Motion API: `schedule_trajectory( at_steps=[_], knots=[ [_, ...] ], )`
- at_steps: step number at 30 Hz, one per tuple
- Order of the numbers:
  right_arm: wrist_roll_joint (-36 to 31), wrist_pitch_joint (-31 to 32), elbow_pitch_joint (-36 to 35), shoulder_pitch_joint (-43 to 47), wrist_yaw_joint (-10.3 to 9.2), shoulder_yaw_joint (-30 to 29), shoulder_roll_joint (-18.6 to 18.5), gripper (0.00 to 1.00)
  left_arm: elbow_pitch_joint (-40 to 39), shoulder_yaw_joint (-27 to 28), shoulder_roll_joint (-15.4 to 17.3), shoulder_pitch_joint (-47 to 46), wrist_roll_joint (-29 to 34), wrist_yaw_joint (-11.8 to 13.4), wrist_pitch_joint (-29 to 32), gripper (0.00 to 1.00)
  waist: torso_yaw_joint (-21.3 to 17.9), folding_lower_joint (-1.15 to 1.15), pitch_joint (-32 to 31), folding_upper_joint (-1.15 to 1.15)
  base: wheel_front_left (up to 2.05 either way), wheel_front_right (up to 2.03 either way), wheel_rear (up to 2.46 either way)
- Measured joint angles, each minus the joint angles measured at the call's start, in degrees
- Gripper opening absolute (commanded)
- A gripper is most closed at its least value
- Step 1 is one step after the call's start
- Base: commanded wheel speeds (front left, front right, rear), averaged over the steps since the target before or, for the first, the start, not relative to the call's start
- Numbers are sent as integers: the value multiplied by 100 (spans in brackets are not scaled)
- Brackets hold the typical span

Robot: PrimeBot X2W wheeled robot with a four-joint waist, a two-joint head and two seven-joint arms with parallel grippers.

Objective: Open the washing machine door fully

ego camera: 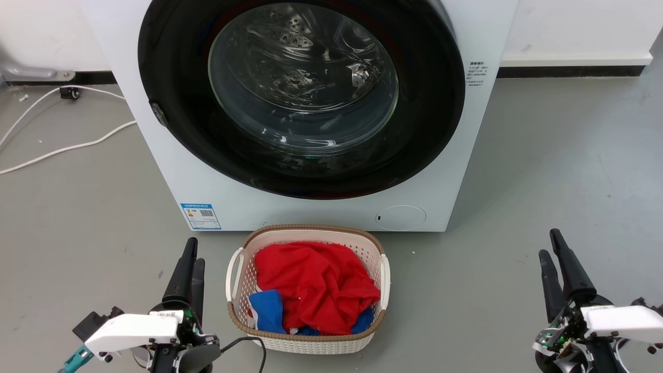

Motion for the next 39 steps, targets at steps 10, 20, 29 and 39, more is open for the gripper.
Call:
schedule_trajectory(
  at_steps=[10,20,29,39],
  knots=[
    [-781,-300,-94,0,0,183,-123,100,-120,-120,2,-2,834,0,-231,100,19,0,0,0,0,0,0],
    [-2252,-509,-175,0,0,97,-127,100,-144,-137,2,-15,2175,0,-452,100,44,1,-5,0,0,0,0],
    [-3646,-600,-315,0,0,105,-109,100,-151,-292,9,-91,3655,79,-611,100,56,1,1,0,0,0,0],
    [-5227,-561,-533,14,0,116,-129,100,-116,-525,220,-162,5178,323,-789,100,66,1,5,0,0,0,0]
  ],
)
